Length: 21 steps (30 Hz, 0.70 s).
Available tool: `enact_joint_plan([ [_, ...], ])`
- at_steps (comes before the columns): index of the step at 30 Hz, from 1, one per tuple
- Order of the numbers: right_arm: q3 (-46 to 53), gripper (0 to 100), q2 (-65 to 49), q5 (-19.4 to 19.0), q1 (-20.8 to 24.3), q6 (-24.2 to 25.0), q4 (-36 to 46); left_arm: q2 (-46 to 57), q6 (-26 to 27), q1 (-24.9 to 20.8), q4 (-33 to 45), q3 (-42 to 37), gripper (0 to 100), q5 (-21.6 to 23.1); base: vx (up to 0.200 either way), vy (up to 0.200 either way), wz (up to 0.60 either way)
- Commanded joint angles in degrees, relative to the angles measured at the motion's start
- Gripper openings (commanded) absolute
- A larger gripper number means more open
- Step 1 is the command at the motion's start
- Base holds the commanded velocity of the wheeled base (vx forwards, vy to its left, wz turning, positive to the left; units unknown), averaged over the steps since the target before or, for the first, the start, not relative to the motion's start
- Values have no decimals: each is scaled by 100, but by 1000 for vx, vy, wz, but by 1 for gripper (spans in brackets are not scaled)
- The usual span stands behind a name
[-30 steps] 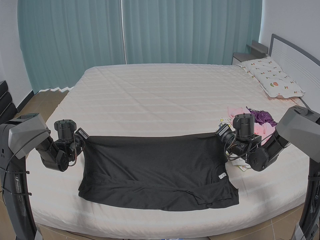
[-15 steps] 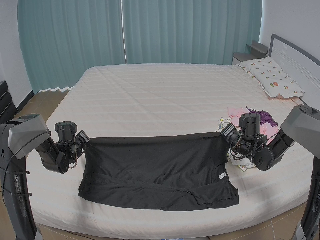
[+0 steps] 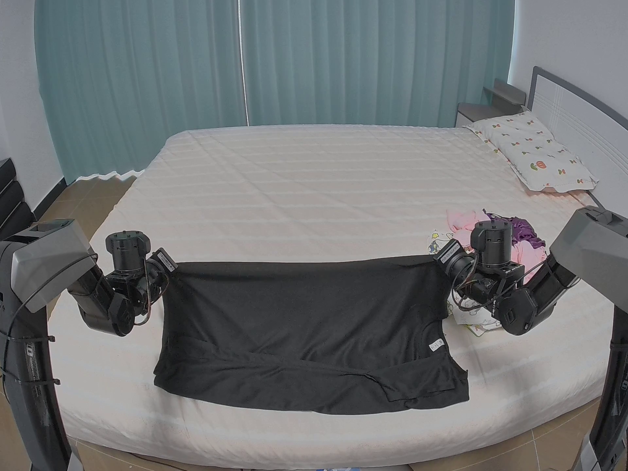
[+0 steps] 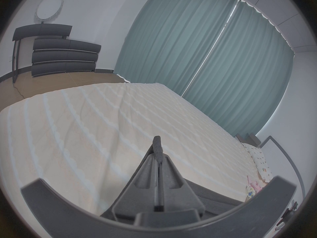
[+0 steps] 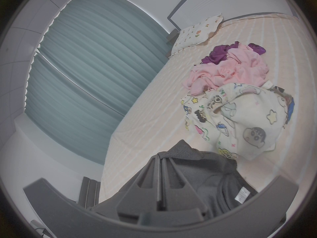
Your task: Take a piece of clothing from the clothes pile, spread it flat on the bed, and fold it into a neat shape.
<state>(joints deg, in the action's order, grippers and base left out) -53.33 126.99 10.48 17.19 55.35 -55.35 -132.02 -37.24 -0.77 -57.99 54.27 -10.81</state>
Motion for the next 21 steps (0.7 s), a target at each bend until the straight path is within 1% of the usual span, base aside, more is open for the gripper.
enact_joint_plan([
  [1, -133, 0, 212, -2, -5, -15, -108, -69, -2, 33, 7, 66, 0, 0, 0, 0, 0],
  [7, 7, 0, 221, -99, 21, -33, -117, -227, -2, 33, 7, 22, 0, 0, 0, 0, 0],
  [10, 350, 0, 168, -213, 30, -200, -108, -218, -2, 33, -2, -136, 0, -9, 0, 0, 0],
  [13, 702, 0, 151, -293, 30, -472, -152, -166, 15, 33, -2, -444, 0, 9, 0, 0, 0],
  [14, 702, 0, 151, -293, 30, -472, -152, -166, 15, 33, -2, -444, 0, 9, 0, 0, 0],
  [18, 1246, 0, 177, -319, 109, -525, -310, -131, 138, 77, -37, -1006, 0, 44, 0, 0, 0],
  [20, 1299, 0, 177, -336, 118, -525, -310, -139, 156, 77, -54, -1059, 0, 53, 0, 0, 0],
  [21, 1510, 0, 203, -416, 162, -551, -310, -192, 217, 68, -186, -1314, 0, 106, 0, 0, 0],
])
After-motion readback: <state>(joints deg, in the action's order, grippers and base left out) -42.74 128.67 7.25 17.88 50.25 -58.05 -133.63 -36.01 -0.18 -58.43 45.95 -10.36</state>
